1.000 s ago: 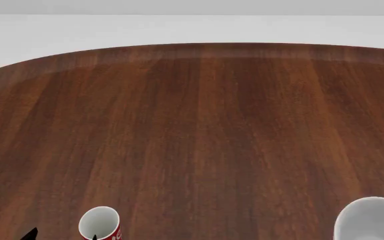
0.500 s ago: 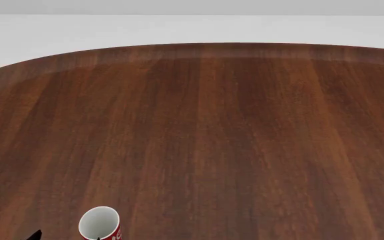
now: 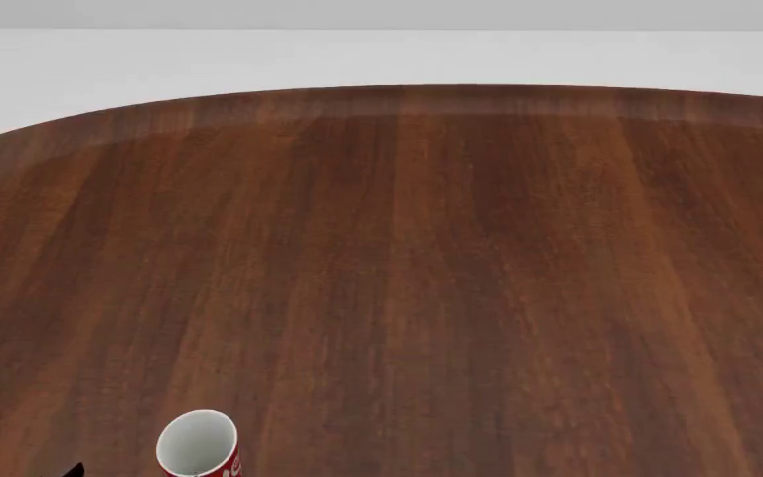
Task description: Put the white mug on the plate.
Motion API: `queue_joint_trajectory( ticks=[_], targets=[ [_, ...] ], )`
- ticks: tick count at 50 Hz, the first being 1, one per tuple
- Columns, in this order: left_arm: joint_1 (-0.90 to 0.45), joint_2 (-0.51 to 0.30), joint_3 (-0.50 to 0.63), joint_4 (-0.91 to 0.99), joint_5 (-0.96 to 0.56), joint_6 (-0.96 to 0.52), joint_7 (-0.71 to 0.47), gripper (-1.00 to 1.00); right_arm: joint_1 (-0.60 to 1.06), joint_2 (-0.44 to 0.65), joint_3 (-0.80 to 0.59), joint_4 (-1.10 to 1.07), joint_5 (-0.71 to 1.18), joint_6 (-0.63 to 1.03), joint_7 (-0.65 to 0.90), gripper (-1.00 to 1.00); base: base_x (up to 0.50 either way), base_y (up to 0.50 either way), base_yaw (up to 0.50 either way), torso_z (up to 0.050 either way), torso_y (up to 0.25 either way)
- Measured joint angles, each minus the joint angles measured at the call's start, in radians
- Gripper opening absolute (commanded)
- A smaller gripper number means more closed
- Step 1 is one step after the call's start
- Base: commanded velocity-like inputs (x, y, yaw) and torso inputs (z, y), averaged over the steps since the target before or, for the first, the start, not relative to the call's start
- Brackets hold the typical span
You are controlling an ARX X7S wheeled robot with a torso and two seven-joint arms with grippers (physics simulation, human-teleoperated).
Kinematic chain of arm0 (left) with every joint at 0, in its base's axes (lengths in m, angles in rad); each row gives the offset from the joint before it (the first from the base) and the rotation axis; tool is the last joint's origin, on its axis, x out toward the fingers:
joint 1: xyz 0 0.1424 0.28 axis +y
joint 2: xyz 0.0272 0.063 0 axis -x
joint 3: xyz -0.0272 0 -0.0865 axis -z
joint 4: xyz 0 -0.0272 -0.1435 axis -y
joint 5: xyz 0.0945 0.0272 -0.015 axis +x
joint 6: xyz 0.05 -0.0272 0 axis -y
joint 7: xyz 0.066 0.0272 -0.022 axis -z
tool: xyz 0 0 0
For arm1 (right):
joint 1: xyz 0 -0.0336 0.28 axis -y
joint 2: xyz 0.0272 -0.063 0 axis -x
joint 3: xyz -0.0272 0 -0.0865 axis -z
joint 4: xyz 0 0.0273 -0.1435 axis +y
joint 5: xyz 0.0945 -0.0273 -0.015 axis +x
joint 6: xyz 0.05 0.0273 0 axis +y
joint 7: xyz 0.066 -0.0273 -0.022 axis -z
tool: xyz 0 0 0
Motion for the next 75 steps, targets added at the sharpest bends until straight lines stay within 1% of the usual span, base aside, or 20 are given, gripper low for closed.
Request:
queue_joint_trajectory(
  ticks=[16, 35, 75],
  targets=[
    [0.002, 0.0, 0.006, -0.012, -0.002, 0.013, -0.001, 1.0, -0.011, 0.006, 0.019, 0.038, 0.062, 0.003, -0.015, -1.0, 0.0, 0.0, 0.0, 0.0, 0.0],
    [0.006, -0.006, 0.012, -0.009, 0.0, 0.02, -0.008, 1.0, 0.014, 0.008, 0.022, 0.133, 0.115, 0.0, -0.042, -1.0, 0.0, 0.0, 0.0, 0.0, 0.001],
    [0.008, -0.014, 0.023, -0.011, -0.002, 0.029, -0.019, 1.0, 0.074, 0.009, -0.002, 0.29, 0.143, -0.01, -0.065, -1.0, 0.0, 0.0, 0.0, 0.0, 0.0]
  ],
)
